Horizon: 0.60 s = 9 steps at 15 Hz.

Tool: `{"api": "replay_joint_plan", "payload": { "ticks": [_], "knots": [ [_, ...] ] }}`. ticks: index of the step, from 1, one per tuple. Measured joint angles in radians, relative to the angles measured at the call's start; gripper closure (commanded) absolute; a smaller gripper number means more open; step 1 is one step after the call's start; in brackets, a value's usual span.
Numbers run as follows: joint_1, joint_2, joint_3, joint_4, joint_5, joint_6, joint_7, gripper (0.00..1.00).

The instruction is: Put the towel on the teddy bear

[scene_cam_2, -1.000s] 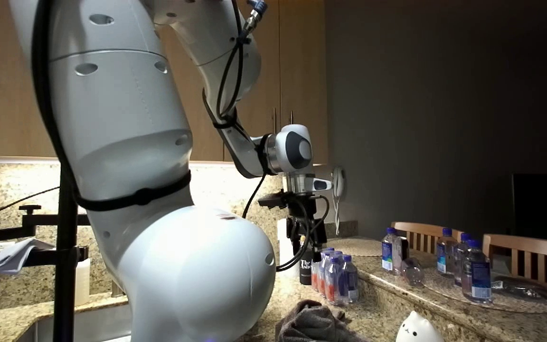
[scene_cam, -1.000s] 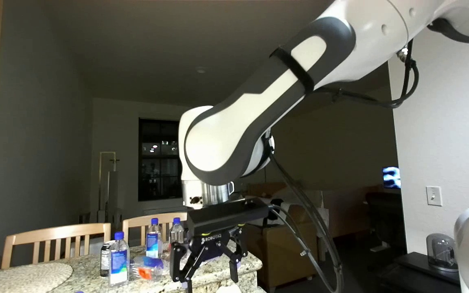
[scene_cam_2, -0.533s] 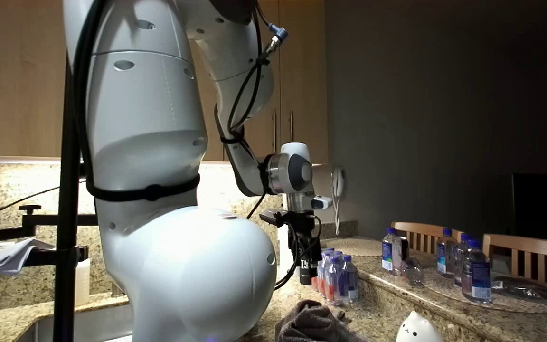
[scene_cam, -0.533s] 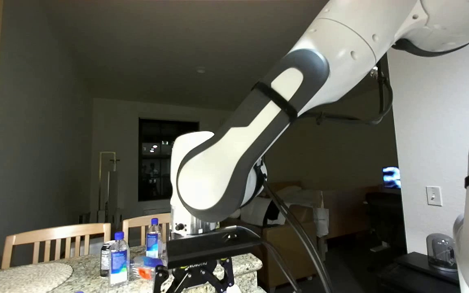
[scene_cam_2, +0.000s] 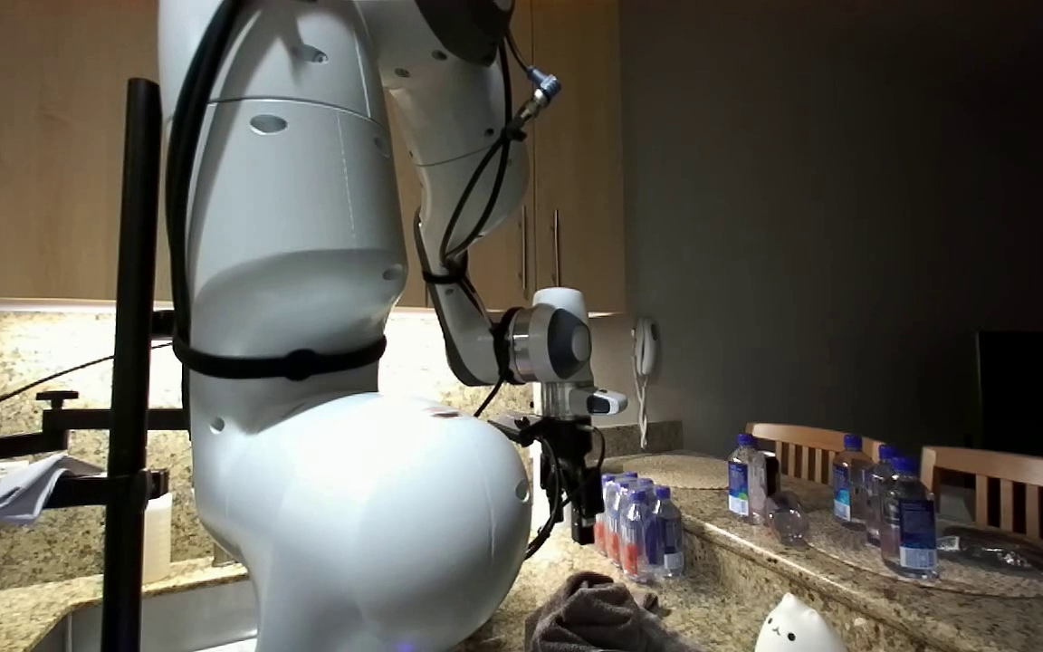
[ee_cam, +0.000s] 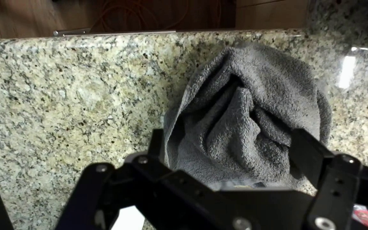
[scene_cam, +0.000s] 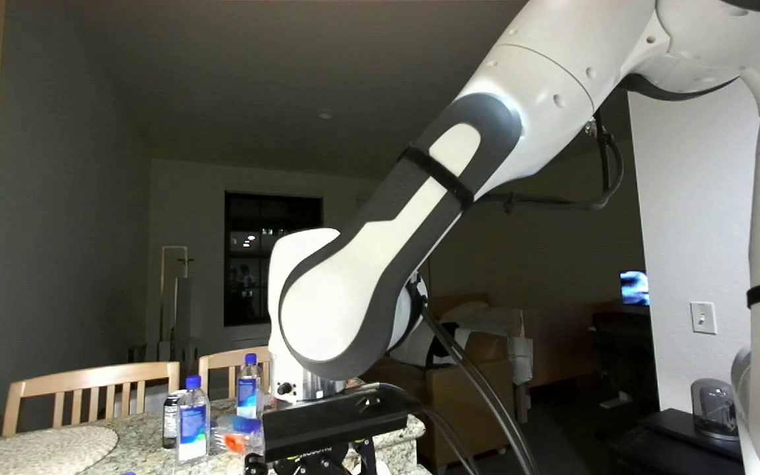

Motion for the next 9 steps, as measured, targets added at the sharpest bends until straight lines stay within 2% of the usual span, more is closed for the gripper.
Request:
{"api": "replay_joint_plan", "payload": {
  "ticks": [4, 9],
  "knots": [
    [0.012, 0.07, -0.012, 0.014, 0.0, -0.001, 0.0, 0.0],
    [0.013, 0.191, -0.076, 0.052, -0.005, -0.003, 0.0, 0.0]
  ]
}}
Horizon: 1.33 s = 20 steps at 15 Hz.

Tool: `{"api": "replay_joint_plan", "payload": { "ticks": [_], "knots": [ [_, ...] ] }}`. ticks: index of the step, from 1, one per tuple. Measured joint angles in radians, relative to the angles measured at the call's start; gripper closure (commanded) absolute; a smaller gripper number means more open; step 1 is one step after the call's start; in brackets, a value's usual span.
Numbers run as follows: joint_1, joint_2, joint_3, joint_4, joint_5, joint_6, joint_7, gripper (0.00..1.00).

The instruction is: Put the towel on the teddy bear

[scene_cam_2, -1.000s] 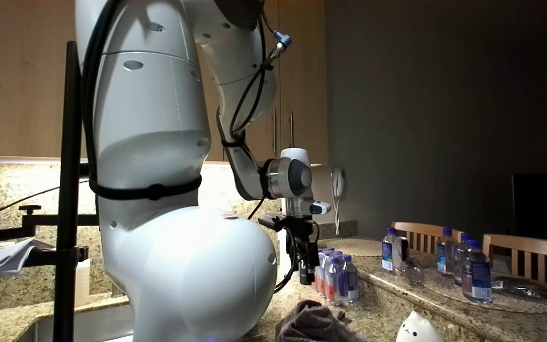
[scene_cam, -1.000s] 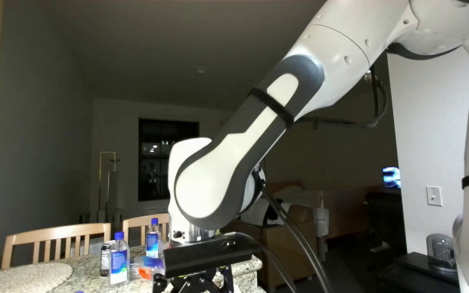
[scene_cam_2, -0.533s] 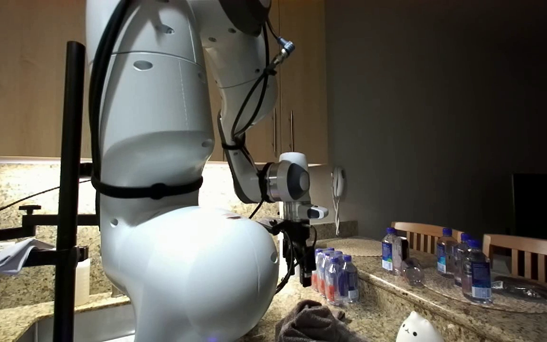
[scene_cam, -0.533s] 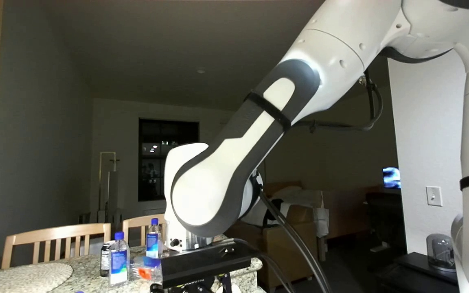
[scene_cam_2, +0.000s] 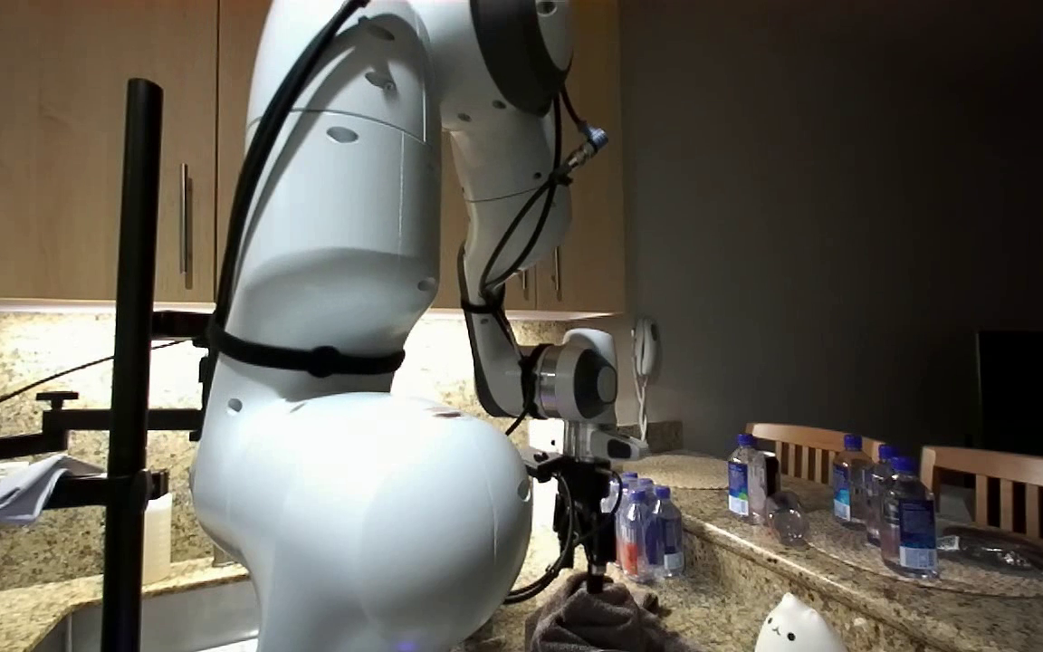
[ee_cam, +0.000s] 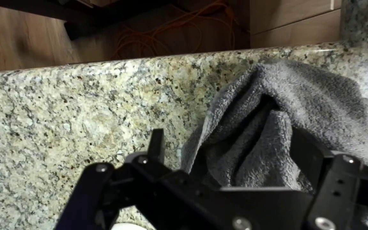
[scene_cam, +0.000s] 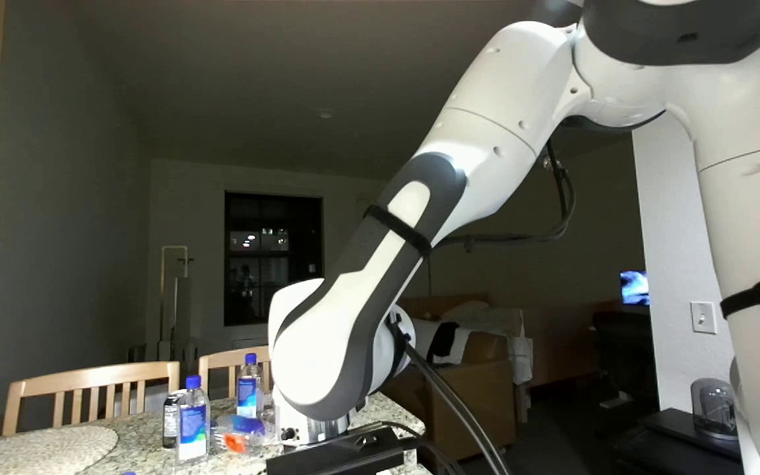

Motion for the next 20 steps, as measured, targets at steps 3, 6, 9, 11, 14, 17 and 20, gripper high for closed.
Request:
{"api": "replay_joint_plan", "payload": {
  "ticks": [3, 6, 9, 11, 14, 17, 20],
  "knots": [
    [0.0, 0.082, -0.043, 0.03, 0.002, 0.0, -0.004, 0.0],
    [0.001, 0.158, -0.081, 0.063, 0.007, 0.002, -0.009, 0.0],
    [0.0, 0.224, -0.104, 0.095, 0.033, 0.005, -0.023, 0.0],
    [-0.001, 0.263, -0.111, 0.116, 0.092, 0.009, -0.058, 0.0],
    [-0.003, 0.315, -0.116, 0.143, 0.188, 0.024, -0.115, 0.0],
    [-0.003, 0.363, -0.117, 0.159, 0.268, 0.067, -0.159, 0.0],
    [-0.004, 0.409, -0.114, 0.17, 0.347, 0.133, -0.209, 0.0]
  ]
}}
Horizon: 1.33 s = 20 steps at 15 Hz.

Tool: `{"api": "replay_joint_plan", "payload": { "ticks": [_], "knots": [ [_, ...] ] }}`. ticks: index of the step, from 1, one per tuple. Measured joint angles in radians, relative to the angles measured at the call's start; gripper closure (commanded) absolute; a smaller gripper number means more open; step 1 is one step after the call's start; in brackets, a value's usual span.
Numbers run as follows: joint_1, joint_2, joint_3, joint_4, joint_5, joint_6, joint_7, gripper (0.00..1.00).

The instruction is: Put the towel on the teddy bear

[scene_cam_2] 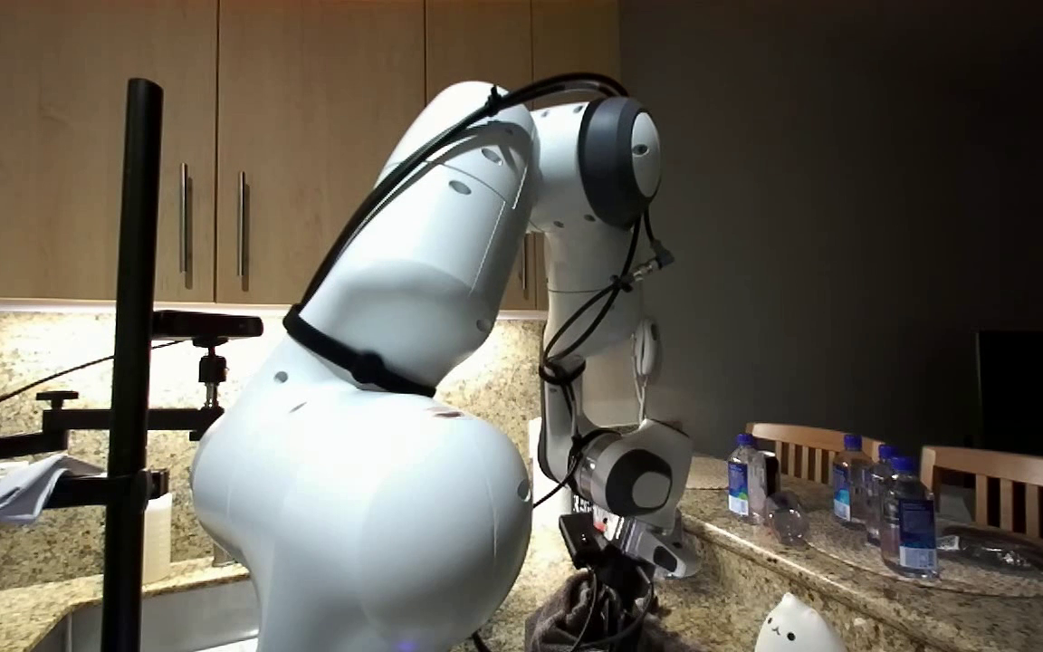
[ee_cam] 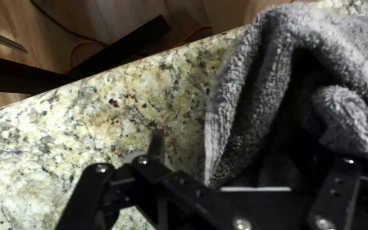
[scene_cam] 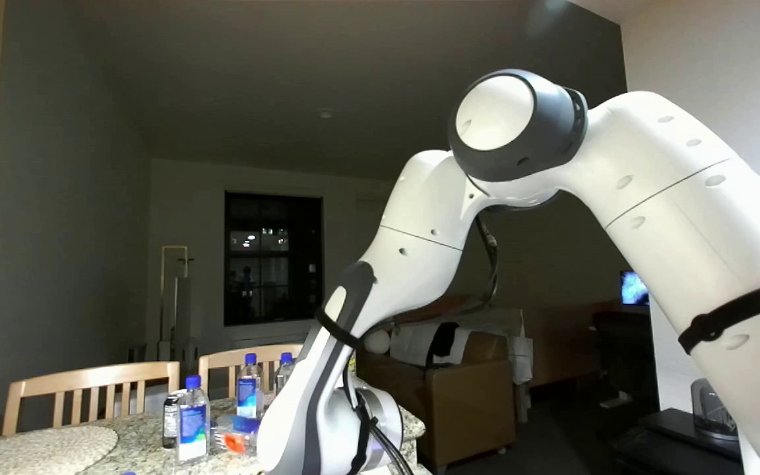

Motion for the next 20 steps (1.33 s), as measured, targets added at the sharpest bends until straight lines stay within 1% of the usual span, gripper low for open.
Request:
{"api": "replay_joint_plan", "payload": {
  "ticks": [4, 5, 6, 8, 11, 12, 16, 20],
  "knots": [
    [-0.017, 0.045, 0.04, 0.003, 0.152, 0.132, -0.095, 0.0],
    [-0.023, 0.053, 0.054, 0.004, 0.185, 0.166, -0.117, 0.04],
    [-0.028, 0.061, 0.067, 0.005, 0.211, 0.198, -0.133, 0.26],
    [-0.03, 0.076, 0.085, 0.007, 0.243, 0.25, -0.155, 0.31],
    [-0.026, 0.094, 0.093, 0.016, 0.248, 0.297, -0.157, 0.52],
    [-0.024, 0.097, 0.093, 0.019, 0.248, 0.307, -0.157, 0.58],
    [-0.023, 0.098, 0.093, 0.028, 0.248, 0.311, -0.158, 0.84],
    [-0.022, 0.092, 0.091, 0.038, 0.243, 0.285, -0.158, 0.93]
  ]
}}
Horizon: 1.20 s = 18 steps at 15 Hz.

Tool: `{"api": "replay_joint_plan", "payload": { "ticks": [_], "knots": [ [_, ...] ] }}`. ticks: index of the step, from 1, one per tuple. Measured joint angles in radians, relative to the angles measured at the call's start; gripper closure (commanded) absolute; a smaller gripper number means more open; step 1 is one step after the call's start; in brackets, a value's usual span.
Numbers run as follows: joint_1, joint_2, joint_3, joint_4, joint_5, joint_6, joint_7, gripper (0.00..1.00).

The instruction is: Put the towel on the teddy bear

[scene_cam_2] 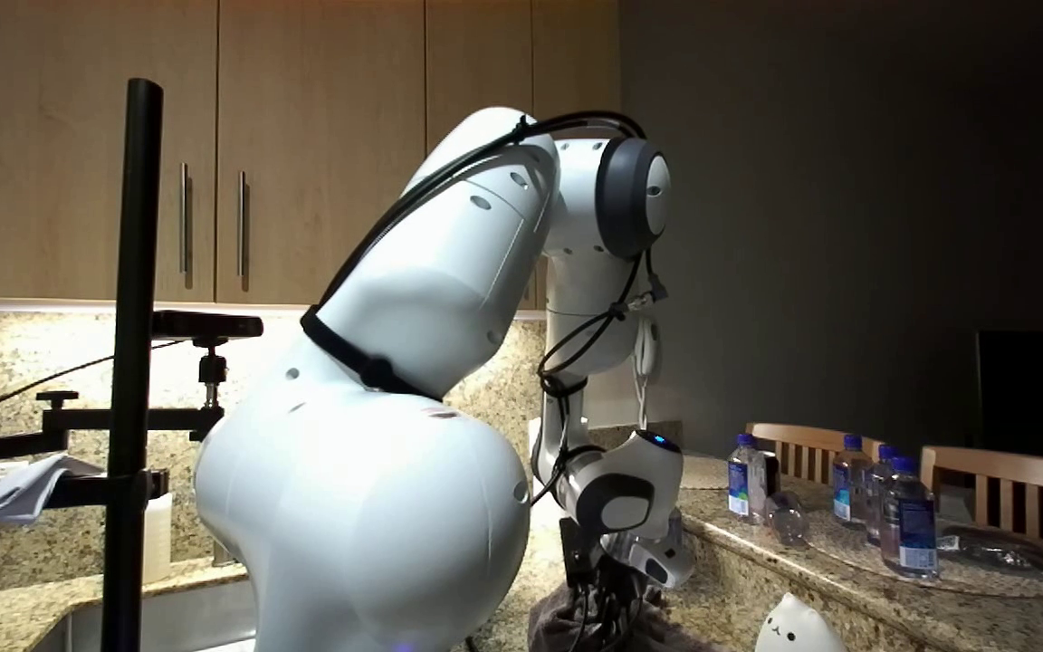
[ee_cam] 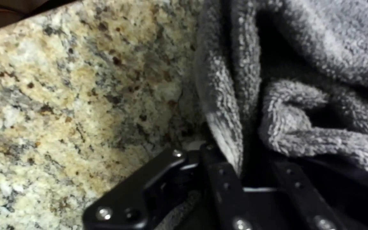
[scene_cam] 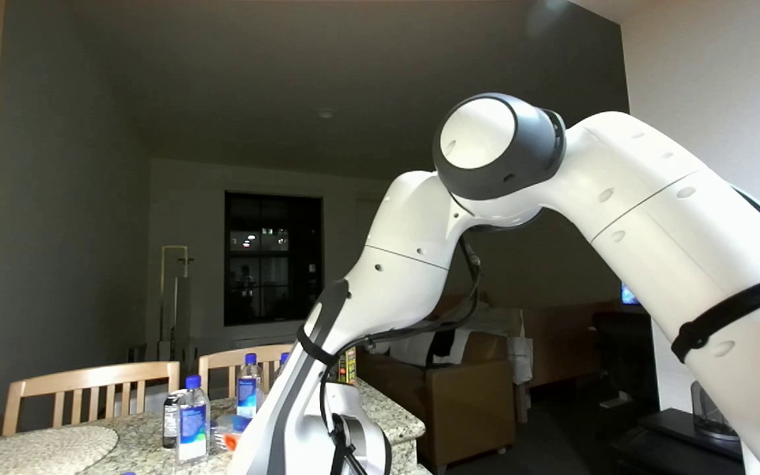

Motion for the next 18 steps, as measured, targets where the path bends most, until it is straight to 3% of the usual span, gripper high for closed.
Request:
{"api": "replay_joint_plan", "payload": {
  "ticks": [7, 13, 18],
  "knots": [
    [0.065, -0.105, -0.066, 0.004, -0.107, -0.104, 0.015, 0.9],
    [0.16, -0.237, -0.189, 0.027, -0.386, -0.219, 0.149, 0.9],
    [0.171, -0.263, -0.212, 0.142, -0.553, -0.361, 0.199, 0.91]
  ]
}}
